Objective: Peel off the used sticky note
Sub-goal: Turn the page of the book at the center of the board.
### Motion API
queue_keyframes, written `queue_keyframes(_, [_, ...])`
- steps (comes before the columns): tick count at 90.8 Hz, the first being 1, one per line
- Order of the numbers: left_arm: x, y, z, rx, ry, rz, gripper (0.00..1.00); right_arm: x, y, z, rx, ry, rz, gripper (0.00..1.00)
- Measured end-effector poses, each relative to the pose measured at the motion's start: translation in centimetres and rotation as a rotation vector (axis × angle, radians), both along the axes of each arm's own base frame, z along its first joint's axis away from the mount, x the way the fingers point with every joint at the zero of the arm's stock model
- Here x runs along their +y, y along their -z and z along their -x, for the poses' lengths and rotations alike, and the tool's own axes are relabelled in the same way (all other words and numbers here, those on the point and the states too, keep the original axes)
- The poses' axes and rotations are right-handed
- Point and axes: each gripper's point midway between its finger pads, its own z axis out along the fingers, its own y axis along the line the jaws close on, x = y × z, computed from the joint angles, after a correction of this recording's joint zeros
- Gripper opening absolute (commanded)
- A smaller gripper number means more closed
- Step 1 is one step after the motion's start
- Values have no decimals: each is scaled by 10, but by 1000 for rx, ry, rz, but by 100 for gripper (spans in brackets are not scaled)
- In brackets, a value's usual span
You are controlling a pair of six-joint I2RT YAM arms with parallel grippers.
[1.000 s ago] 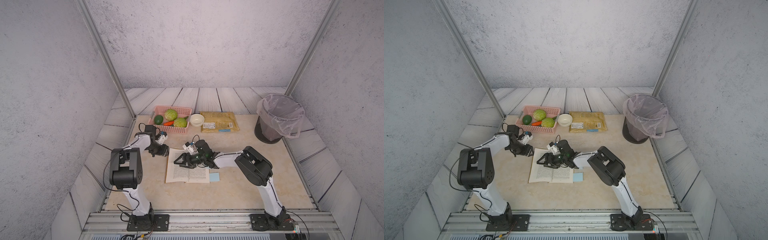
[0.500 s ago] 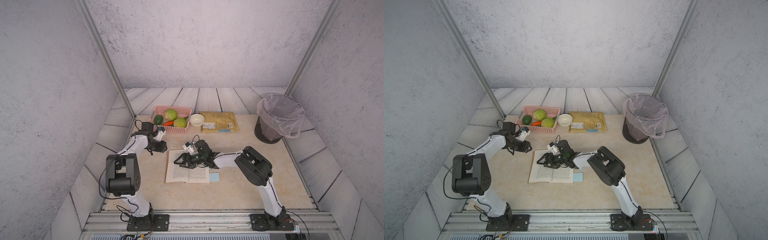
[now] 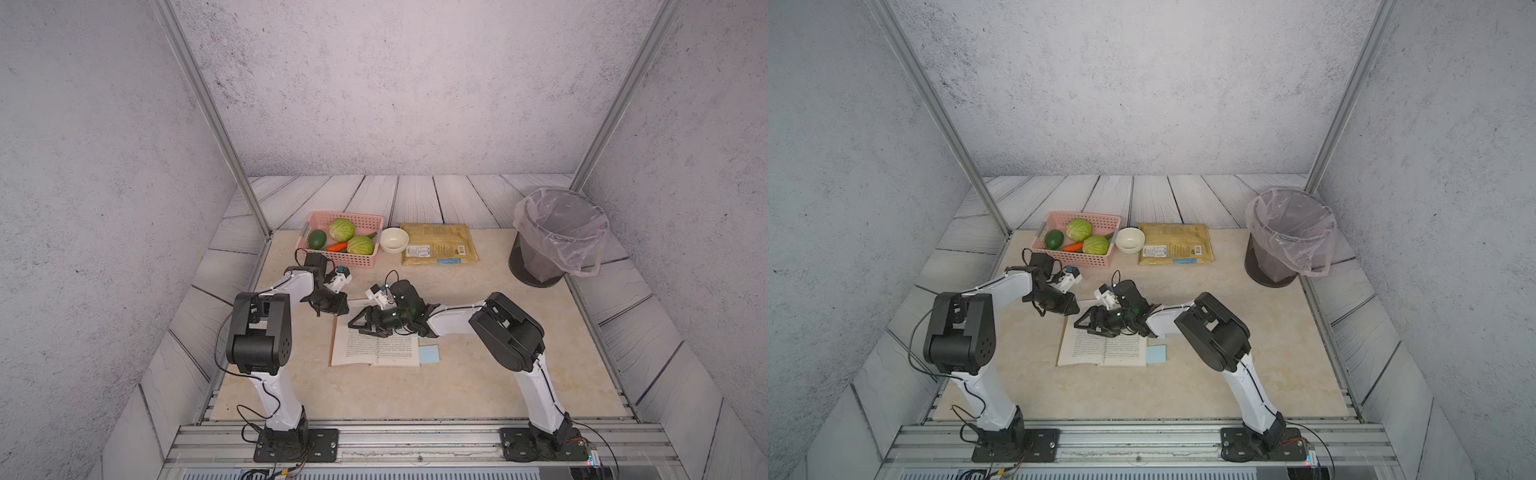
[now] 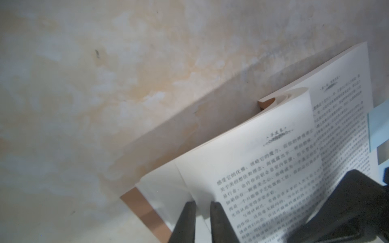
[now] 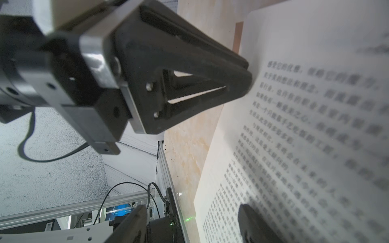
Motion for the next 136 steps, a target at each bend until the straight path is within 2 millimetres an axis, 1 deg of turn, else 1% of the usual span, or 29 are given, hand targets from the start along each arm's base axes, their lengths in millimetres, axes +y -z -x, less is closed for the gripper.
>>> queue_keyframes(8, [-5,7,2,10,17,-24,16,0,0,0,1,0,2,73])
queue_keyframes(17, [-6,19,5,36,27,-54,13,-1,2,0,1,4,10,74])
queue_keyframes(24, [-4,19,2,28,24,-68,13,-3,1,-1,-4,11,24,75])
queue_keyframes(32, [-2,19,2,27,22,-78,13,-10,-6,0,-20,22,60,75])
queue_keyframes(39, [-2,19,2,26,21,-82,13,-20,-18,2,-35,32,95,75])
queue_keyframes(48, [-1,20,2,26,20,-85,13,-45,-41,-1,-68,64,128,75])
queue_keyframes(55, [-1,20,2,25,20,-85,13,-73,-58,-10,-96,113,159,74])
queue_keyframes(61, [-1,20,2,25,20,-86,13,-99,-66,-18,-119,156,198,74])
queue_keyframes(65, [-1,20,2,25,19,-86,13,-118,-66,-24,-135,192,237,73])
queue_keyframes(70, [-1,20,2,25,18,-87,13,-141,-60,-28,-140,227,297,72])
queue_keyframes(73, [-1,20,2,26,17,-88,13,-155,-53,-28,-138,244,338,70])
queue_keyframes(81, [-1,20,1,26,16,-88,13,-184,-29,-20,-107,263,436,67])
queue_keyframes(91, [-1,20,1,26,16,-89,13,-213,6,-6,-32,265,530,62])
queue_keyframes(97, [-1,20,1,26,16,-89,13,-225,21,0,10,269,565,61])
queue_keyframes(106, [-1,20,2,26,16,-89,13,-233,36,1,46,274,588,60])
queue_keyframes(116, [-1,20,2,26,15,-89,12,-234,45,1,66,269,598,60])
queue_keyframes(136, [0,20,1,26,15,-91,12,-227,43,-3,52,265,563,60])
